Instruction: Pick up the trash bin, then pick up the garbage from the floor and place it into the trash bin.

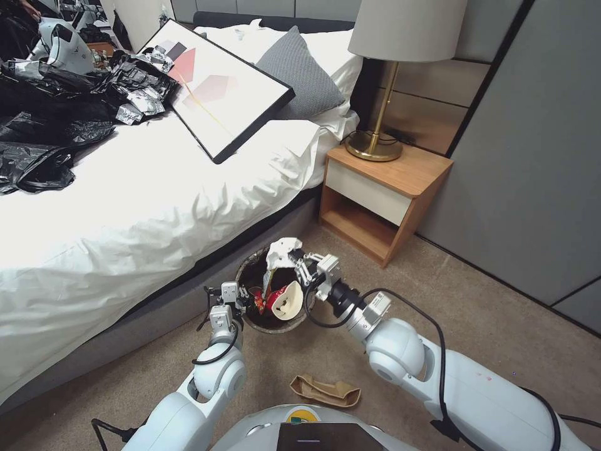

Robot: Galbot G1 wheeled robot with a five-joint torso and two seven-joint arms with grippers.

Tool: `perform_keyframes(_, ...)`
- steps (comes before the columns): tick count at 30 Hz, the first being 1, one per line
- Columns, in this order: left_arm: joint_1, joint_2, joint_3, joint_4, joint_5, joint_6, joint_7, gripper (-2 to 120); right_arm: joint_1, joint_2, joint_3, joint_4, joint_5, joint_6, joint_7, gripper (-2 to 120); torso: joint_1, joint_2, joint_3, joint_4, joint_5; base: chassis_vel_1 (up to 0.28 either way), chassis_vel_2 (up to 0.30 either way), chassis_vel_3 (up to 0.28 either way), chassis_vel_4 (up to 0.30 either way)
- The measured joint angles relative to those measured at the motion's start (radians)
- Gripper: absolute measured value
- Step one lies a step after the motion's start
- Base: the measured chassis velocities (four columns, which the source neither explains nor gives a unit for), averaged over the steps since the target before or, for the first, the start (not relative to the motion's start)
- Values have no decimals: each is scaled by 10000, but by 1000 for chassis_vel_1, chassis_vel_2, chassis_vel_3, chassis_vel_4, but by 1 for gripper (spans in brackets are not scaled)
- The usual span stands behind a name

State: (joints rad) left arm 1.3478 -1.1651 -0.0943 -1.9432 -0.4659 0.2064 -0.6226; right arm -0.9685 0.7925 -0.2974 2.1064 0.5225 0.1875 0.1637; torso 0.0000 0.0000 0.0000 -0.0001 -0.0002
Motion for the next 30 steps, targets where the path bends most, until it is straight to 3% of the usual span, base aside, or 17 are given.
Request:
perform_keyframes(22,-20,-27,-45,-97,-68,-8,5,2,412,99,-1278,-1234,-480,-126,132,0,0,0,0,0,1,0,0,0,0)
perform_keyframes(26,-25,-19,-52,-118,-77,-13,1,2,513,212,-1442,-1483,-628,-263,398,18,0,0,0,1,2,0,0,0,0)
perform_keyframes(30,-31,-32,-51,-119,-79,-14,0,2,552,266,-1506,-1572,-705,-285,479,26,0,0,0,1,1,0,0,0,0)
